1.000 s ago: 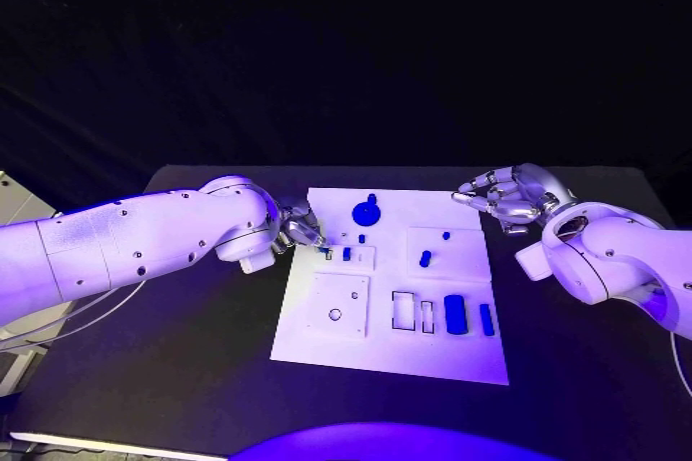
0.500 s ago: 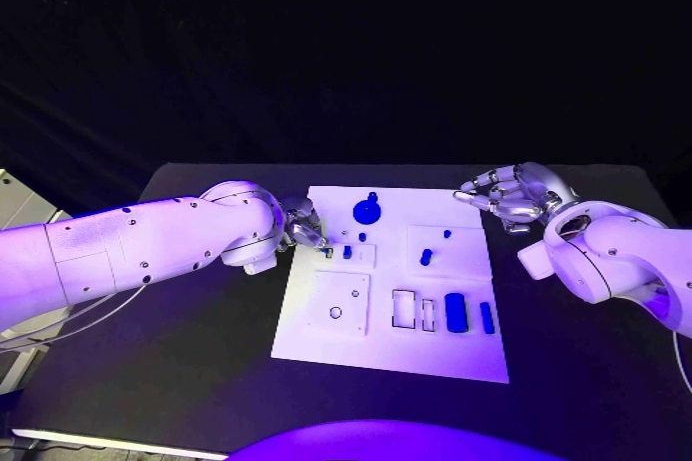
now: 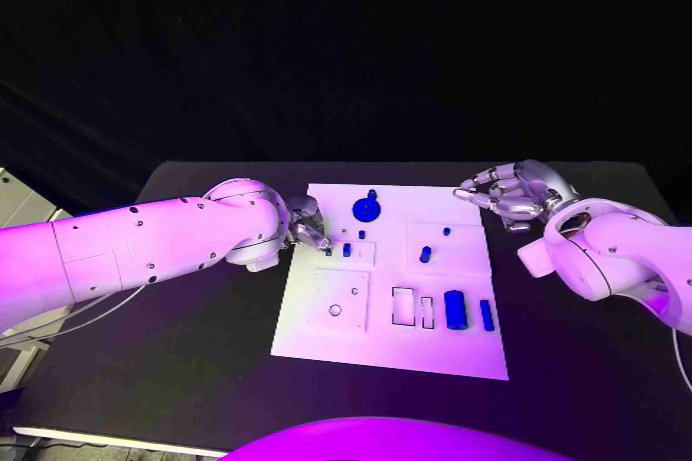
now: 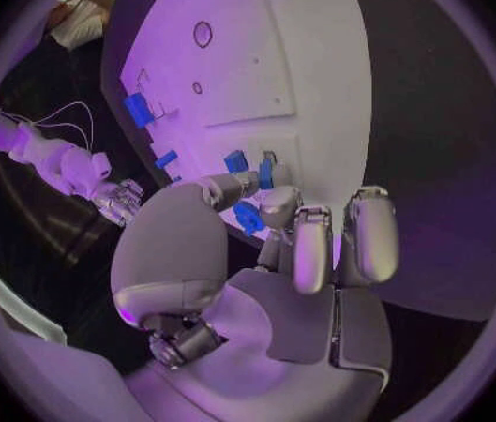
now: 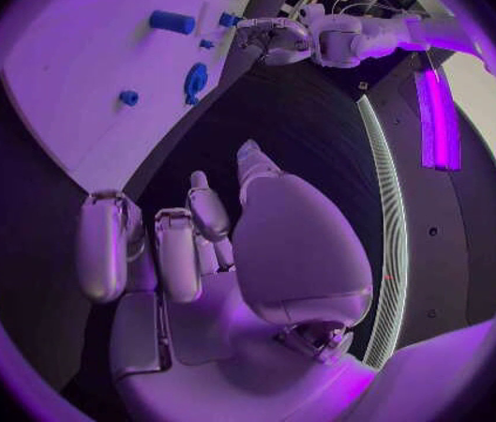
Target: Assemble the parts on the task board
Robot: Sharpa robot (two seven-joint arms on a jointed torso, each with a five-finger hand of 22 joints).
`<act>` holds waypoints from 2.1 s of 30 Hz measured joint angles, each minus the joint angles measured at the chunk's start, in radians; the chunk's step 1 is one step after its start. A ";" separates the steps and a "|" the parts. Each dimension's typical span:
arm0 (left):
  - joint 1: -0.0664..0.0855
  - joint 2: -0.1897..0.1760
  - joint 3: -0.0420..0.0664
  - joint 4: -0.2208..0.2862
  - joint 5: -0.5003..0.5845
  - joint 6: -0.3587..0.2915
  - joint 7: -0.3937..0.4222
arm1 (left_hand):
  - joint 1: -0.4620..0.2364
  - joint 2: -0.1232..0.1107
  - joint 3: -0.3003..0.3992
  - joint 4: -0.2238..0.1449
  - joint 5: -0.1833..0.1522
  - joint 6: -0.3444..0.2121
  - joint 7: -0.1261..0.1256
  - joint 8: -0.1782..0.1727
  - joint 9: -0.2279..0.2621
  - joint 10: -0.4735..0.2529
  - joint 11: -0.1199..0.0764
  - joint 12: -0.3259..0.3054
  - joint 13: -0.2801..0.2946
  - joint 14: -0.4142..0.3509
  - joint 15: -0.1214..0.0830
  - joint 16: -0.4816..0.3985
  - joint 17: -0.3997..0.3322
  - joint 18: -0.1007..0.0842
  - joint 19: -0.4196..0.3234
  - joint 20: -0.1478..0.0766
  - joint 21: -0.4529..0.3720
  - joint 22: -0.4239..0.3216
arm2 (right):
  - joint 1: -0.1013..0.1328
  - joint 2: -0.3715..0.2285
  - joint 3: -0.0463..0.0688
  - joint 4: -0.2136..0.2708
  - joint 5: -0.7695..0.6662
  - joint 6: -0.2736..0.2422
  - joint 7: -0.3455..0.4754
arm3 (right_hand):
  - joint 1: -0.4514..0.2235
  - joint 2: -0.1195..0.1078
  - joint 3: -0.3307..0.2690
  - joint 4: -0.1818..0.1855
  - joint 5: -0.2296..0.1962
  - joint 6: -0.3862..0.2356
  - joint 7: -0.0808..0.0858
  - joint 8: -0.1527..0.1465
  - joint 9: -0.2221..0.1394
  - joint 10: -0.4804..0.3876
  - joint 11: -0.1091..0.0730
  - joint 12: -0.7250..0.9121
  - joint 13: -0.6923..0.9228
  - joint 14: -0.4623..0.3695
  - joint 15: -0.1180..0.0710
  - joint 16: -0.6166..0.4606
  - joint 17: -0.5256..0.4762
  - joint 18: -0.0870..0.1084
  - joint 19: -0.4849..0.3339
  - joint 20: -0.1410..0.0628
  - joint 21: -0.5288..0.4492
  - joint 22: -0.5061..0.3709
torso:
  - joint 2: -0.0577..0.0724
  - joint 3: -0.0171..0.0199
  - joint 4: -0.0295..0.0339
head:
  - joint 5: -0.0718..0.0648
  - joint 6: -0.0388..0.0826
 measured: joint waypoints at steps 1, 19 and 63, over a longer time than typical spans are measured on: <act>0.000 0.001 0.000 0.000 -0.003 0.002 0.000 | 0.000 0.000 0.000 0.000 0.000 0.000 0.000 0.000 0.000 0.000 0.000 0.000 0.000 0.000 0.000 0.000 0.000 0.000 0.000 0.000 0.000 0.000 | 0.000 0.000 0.000 0.000 0.000 0.000 0.000 | 0.000 0.000 0.000 0.000 0.000 0.000 0.000 0.000 0.000 0.000 0.000 0.000 0.000 0.000 0.000 0.000 0.000 0.000 0.000 0.000 0.000 0.000 | 0.000 0.0000 0.0000 | -0.001 0.000; 0.000 0.010 -0.001 0.004 -0.060 0.032 -0.005 | 0.000 0.000 -0.003 -0.003 0.000 0.000 0.000 0.000 0.023 0.000 0.000 0.000 0.000 -0.004 -0.003 0.000 0.000 0.000 0.000 0.000 0.000 0.000 | 0.000 -0.001 0.000 0.001 0.000 0.002 0.000 | 0.000 0.000 0.000 0.000 0.000 0.000 0.000 0.001 0.000 0.000 0.000 0.000 0.000 0.000 0.000 0.000 0.000 0.000 0.000 0.000 0.000 0.000 | 0.000 -0.0009 0.0008 | -0.003 -0.004; 0.000 0.023 -0.001 -0.005 -0.088 0.054 -0.012 | -0.006 0.010 -0.005 -0.006 0.016 0.000 0.000 0.004 0.043 0.007 -0.007 0.008 0.012 0.000 -0.007 -0.001 0.000 0.000 0.007 0.000 0.007 -0.001 | 0.000 -0.004 0.000 0.005 0.000 0.004 -0.001 | 0.000 0.000 0.000 0.000 0.000 0.000 0.000 0.004 0.000 0.000 0.000 0.000 -0.001 0.000 0.000 0.000 0.000 0.000 0.000 0.000 0.000 -0.001 | 0.000 -0.0008 0.0012 | -0.004 -0.013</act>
